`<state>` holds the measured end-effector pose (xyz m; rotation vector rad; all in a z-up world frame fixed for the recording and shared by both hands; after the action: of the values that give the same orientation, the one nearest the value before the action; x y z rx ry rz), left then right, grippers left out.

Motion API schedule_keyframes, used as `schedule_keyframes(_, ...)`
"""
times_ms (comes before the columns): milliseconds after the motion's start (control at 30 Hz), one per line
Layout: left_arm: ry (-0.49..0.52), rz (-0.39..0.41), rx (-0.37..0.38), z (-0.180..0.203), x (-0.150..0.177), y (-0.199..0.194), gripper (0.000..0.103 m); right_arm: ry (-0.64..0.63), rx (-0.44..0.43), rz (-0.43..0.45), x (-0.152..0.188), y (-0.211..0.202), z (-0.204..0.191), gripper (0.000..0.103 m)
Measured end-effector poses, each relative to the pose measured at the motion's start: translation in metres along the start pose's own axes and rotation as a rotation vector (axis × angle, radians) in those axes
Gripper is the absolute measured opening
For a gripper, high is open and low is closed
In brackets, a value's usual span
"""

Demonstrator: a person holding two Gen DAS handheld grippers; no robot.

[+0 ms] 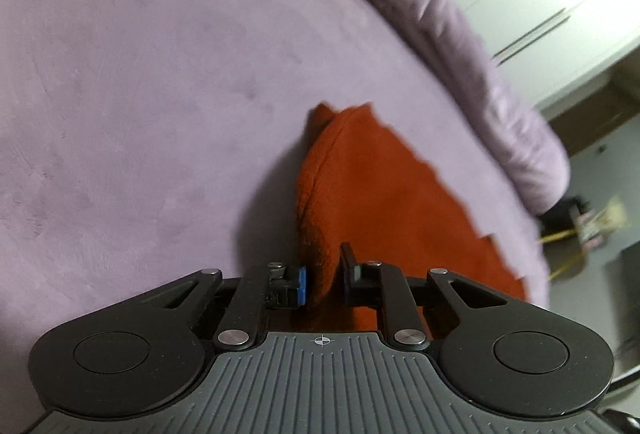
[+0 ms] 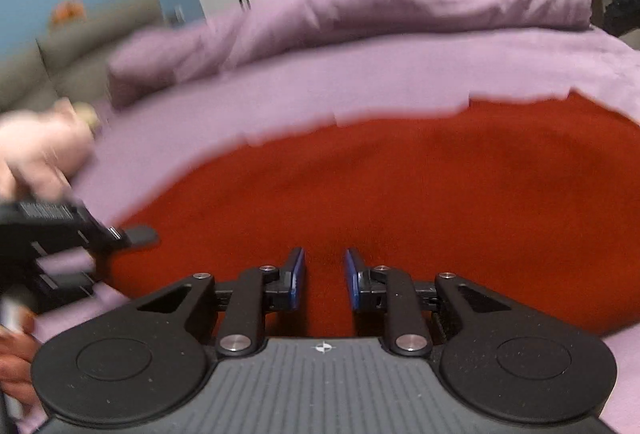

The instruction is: Fold small clothes

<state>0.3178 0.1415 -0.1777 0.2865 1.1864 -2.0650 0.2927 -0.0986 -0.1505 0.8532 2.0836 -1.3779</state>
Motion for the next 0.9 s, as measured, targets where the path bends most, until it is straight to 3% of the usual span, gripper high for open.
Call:
schedule_keyframes(100,-0.005,-0.001,-0.017,-0.002,-0.004,0.002,0.032,-0.079,0.007,0.032,0.005,-0.003,-0.006,0.021)
schedule_keyframes(333,-0.017,-0.010,-0.003,-0.006,-0.007,0.005,0.041,-0.040,-0.007,0.080,-0.011,-0.009,-0.021,0.021)
schedule_keyframes(500,0.004,-0.018,0.005,-0.003,-0.009,0.011,0.026,-0.053,-0.010,0.064,0.003,0.010,-0.016,0.022)
schedule_keyframes(633,0.015,-0.010,0.009,-0.001,-0.009,0.011,0.021,-0.083,0.005,0.049,0.001,0.004,-0.022,0.022)
schedule_keyframes(767,0.012,-0.004,0.017,-0.001,-0.010,0.011,0.017,-0.052,-0.043,0.099,-0.005,-0.003,-0.032,0.022)
schedule_keyframes(900,-0.024,0.004,0.030,-0.004,-0.012,0.007,0.013,-0.101,-0.022,0.031,0.014,0.019,-0.032,0.022)
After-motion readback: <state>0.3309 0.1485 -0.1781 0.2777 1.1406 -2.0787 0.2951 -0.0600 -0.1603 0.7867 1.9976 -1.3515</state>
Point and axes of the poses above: each gripper's, at about its wrist camera, not at the fingertips, and y roughly the way its jaws point, z to its right, x to its underside, the point moved 8 cm from there along y, roughly the way its jaws point, and after that the axes turned 9 degrees about y, right-handed, at the moved point
